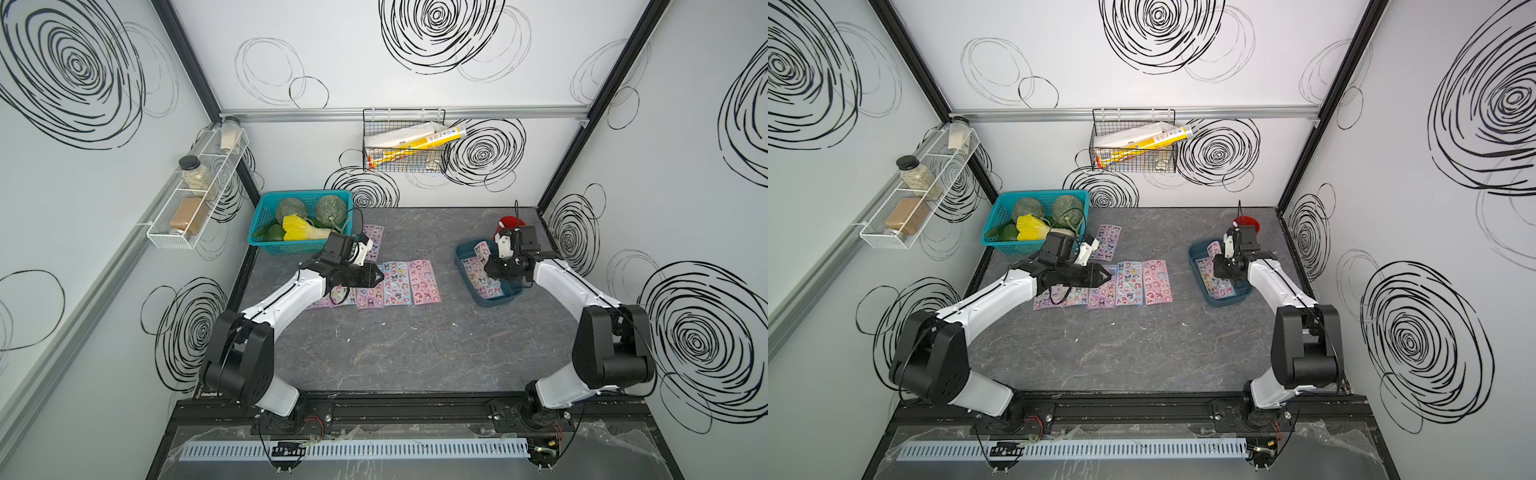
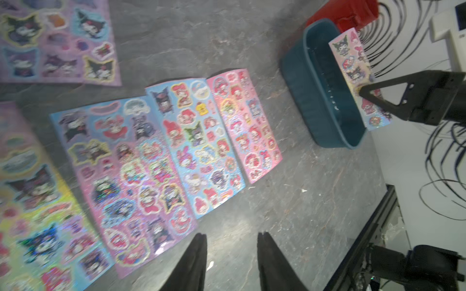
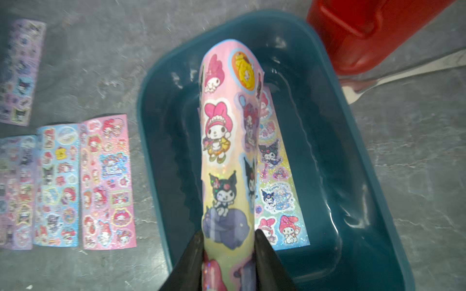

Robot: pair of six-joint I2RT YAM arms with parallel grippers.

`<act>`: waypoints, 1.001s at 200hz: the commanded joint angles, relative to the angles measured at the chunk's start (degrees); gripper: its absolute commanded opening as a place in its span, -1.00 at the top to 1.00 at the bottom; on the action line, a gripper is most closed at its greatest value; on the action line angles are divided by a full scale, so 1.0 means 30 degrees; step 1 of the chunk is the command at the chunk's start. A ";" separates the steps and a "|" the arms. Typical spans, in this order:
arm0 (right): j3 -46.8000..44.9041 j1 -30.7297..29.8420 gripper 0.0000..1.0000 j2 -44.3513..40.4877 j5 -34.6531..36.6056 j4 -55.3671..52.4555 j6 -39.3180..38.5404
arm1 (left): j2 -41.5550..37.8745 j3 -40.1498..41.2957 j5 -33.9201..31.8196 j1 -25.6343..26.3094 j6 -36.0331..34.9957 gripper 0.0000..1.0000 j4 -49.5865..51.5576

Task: Take the stickers out of the storage box
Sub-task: Pick up the sticker from the storage box, then place the sticker at the center of the board.

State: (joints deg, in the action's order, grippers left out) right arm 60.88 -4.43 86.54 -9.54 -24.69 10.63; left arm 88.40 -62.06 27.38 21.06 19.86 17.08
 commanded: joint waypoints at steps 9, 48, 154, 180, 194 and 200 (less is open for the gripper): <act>-0.0787 -0.0074 0.32 -0.1859 -0.2080 0.0405 0.0425 | 0.0778 -0.2045 -0.0580 0.2089 0.3310 0.22 -0.2846; -0.1890 -0.0069 0.32 -0.4063 -0.5355 0.1137 0.0731 | 0.1960 -0.3596 -0.0093 0.3759 0.7073 0.22 -0.6580; -0.3941 -0.0077 0.31 -0.6391 -1.2855 0.3795 0.4013 | 0.4525 -0.4629 0.0809 0.5839 1.0961 0.14 -1.2369; -0.3851 -0.0077 0.30 -0.6216 -1.3723 0.4316 0.4542 | 0.4693 -0.4734 0.0748 0.5885 1.0989 0.13 -1.2550; -0.3829 -0.0077 0.30 -0.6147 -1.4250 0.4670 0.4842 | 0.4889 -0.4885 0.0828 0.5897 1.1003 0.13 -1.2454; -0.3857 -0.0068 0.30 -0.6143 -1.4356 0.4784 0.4954 | 0.4961 -0.4943 0.0843 0.5895 1.1015 0.13 -1.2478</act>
State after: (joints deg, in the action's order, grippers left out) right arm 49.34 -4.43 67.72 -47.94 -13.98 23.16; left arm 102.32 -74.70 28.95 38.52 52.31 -15.88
